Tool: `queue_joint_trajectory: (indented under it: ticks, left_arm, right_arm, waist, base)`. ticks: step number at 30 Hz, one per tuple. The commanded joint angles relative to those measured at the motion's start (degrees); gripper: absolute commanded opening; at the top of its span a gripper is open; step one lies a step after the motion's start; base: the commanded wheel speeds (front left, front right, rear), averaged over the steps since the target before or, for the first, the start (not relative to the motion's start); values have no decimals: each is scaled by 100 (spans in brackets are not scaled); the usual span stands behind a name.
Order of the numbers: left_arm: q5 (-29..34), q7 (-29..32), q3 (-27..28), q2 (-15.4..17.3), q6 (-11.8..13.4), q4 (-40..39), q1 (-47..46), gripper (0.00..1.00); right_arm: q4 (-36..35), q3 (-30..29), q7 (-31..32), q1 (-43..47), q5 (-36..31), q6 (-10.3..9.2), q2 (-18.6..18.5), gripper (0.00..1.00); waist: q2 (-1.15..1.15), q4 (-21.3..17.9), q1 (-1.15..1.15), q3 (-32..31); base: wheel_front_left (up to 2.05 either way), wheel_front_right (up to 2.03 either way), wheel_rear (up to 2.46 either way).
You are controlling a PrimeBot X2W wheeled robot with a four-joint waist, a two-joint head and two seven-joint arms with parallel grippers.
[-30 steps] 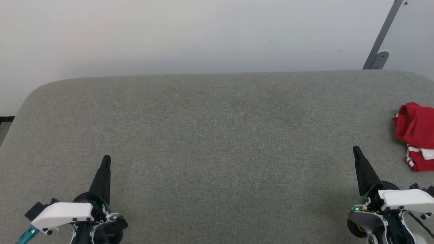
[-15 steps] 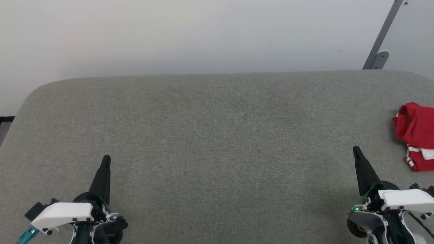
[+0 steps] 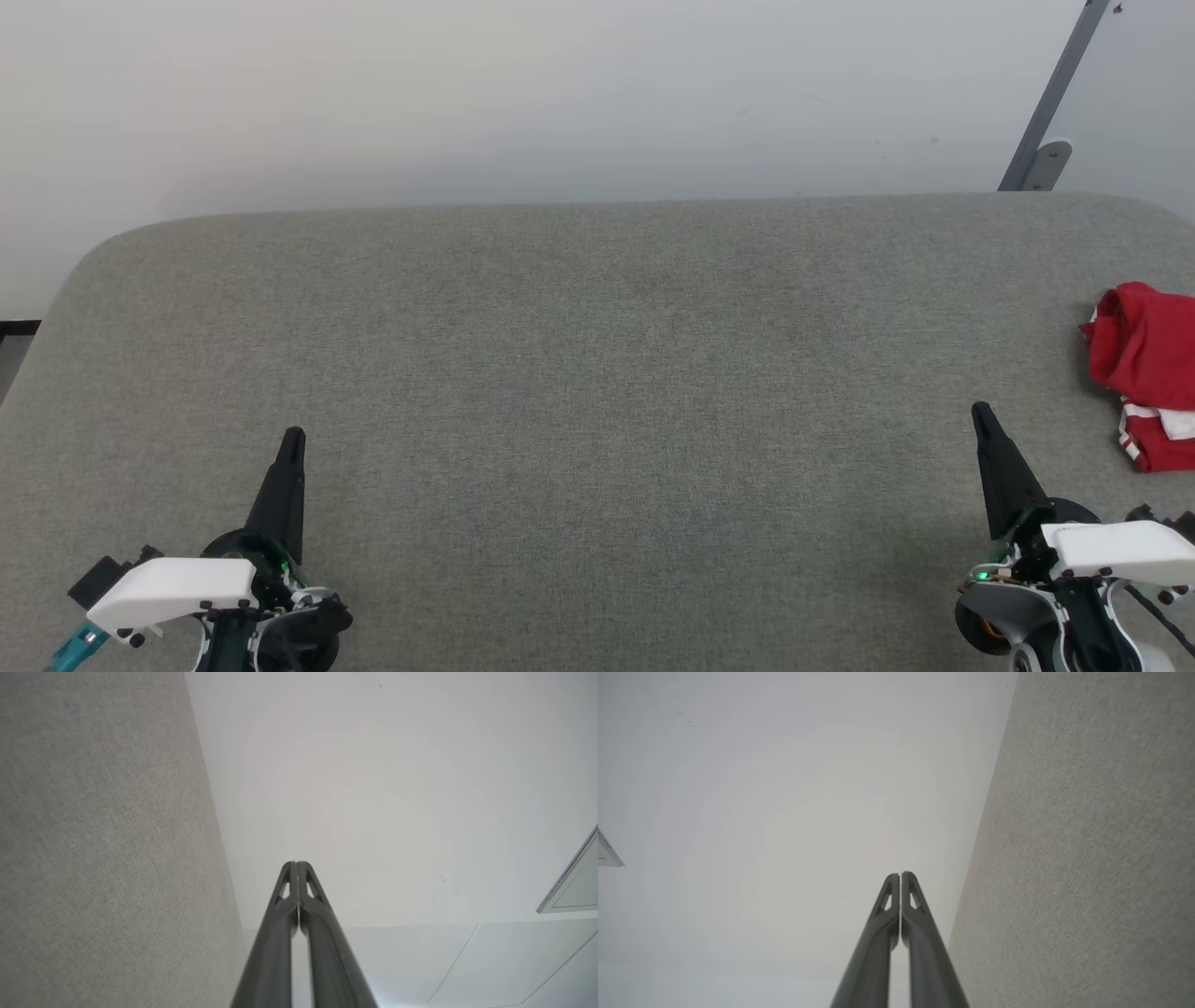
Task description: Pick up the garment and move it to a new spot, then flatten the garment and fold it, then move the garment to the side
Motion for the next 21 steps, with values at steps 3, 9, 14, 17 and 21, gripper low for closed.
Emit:
queue_joint_trajectory:
  ticks: [3, 9, 14, 17, 21]
  left_arm:
    - [-11, 11, 12, 1, -30, 0, -75, 0]
    - [-9, 12, 13, 1, -31, -1, -75, 0]
    - [-7, 13, 13, 1, -30, -2, -75, 0]
    - [-7, 14, 15, 1, -31, -2, -75, 0]
    - [-6, 14, 15, 0, -31, -2, -75, 0]
  right_arm:
    - [18, -3, 18, -21, 22, 0, 9, 0]
    - [18, -3, 18, -21, 22, 0, 9, 0]
    - [18, -2, 18, -21, 22, 0, 9, 0]
    - [18, -3, 17, -21, 22, 0, 9, 0]
    - [18, -3, 17, -21, 22, 0, 9, 0]
  waist:
    - [0, 0, 0, 0]
    - [0, 0, 0, 0]
    - [0, 0, 0, 0]
    - [0, 0, 0, 0]
    - [0, 0, 0, 0]
  base:
    - [0, 0, 0]
    - [0, 0, 0]
    - [0, 0, 0]
    - [0, 0, 0]
    - [0, 0, 0]
